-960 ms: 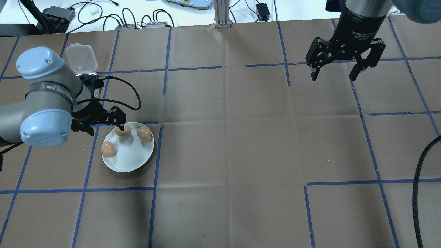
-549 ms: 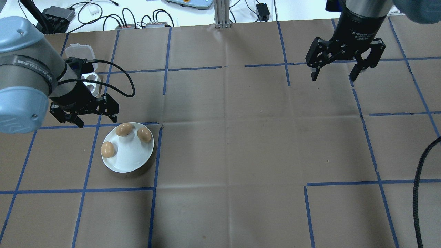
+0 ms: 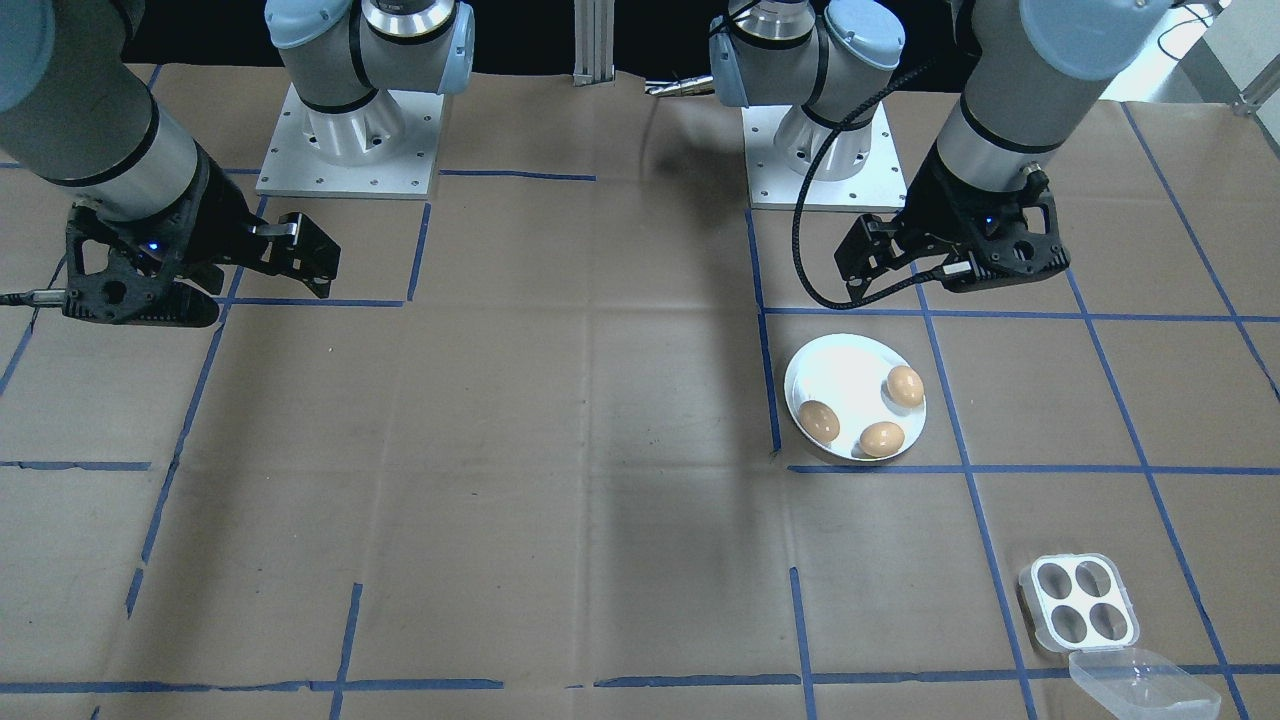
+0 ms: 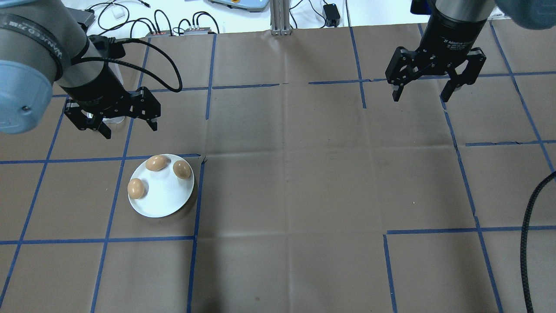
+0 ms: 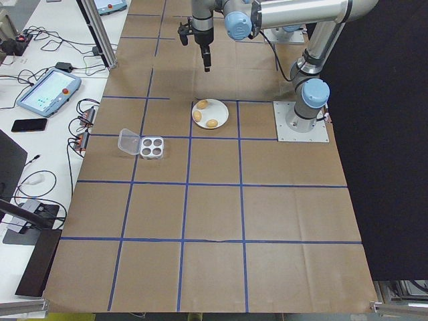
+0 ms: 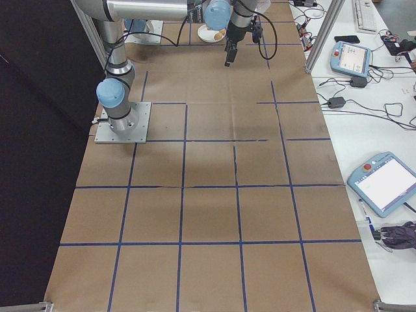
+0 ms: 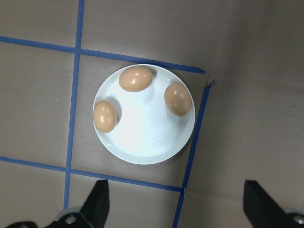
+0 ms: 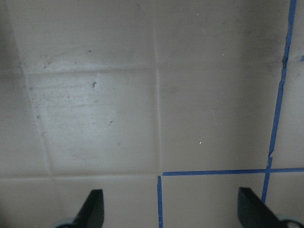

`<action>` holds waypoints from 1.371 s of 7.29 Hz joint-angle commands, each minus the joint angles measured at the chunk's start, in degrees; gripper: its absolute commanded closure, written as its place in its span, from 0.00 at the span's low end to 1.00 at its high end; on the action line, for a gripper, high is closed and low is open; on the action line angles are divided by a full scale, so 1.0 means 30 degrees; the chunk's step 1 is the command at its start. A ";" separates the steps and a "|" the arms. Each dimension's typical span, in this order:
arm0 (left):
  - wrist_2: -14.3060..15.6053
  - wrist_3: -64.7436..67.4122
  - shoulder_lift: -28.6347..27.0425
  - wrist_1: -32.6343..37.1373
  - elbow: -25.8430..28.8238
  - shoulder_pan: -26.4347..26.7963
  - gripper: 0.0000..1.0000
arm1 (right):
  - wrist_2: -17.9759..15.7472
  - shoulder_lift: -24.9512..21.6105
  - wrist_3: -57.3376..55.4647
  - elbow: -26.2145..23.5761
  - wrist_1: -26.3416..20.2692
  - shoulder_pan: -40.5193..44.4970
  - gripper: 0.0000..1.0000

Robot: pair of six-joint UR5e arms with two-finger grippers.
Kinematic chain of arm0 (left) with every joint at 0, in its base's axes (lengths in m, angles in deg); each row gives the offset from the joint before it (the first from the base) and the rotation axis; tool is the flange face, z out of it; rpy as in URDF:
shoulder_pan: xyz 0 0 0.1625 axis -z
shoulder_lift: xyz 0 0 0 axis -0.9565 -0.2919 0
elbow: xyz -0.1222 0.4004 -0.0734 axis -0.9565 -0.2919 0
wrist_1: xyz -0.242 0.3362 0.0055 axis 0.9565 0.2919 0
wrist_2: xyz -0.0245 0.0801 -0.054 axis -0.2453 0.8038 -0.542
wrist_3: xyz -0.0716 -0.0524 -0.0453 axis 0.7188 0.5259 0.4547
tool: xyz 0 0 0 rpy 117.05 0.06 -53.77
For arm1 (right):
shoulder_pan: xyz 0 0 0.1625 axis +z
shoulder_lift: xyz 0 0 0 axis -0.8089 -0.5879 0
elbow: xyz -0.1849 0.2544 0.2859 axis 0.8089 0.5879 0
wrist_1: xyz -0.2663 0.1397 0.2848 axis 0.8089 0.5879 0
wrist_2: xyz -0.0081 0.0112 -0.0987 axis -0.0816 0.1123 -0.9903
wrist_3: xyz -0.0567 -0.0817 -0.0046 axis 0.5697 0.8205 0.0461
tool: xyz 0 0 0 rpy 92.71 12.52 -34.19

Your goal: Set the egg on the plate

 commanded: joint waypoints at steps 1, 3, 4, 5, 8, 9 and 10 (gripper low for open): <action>-0.0032 0.0788 -0.0585 0.0330 0.1062 0.1091 0.00 | -0.0022 0.0000 0.0000 0.0000 0.0000 0.0000 0.00; -0.0032 0.1264 -0.0736 0.0446 0.1650 0.1681 0.00 | -0.0022 0.0000 0.0000 0.0000 0.0000 0.0000 0.00; -0.0293 0.1116 -0.0707 0.0477 0.1622 0.1595 0.00 | 0.0007 0.0000 0.0000 0.0000 0.0000 0.0000 0.00; -0.0325 0.1028 -0.0619 0.0738 0.1651 0.1478 0.00 | 0.0007 0.0000 0.0000 0.0000 0.0000 0.0000 0.00; -0.0354 -0.0115 -0.0208 0.1414 0.1651 0.1213 0.00 | -0.0022 0.0000 0.0000 0.0000 0.0000 0.0000 0.00; -0.0354 -0.0115 -0.0179 0.1414 0.1622 0.1213 0.00 | -0.0022 0.0000 0.0000 0.0000 0.0000 0.0000 0.00; -0.0354 -0.0115 -0.0237 0.1414 0.1622 0.1242 0.00 | 0.0007 0.0000 0.0000 0.0000 0.0000 0.0000 0.00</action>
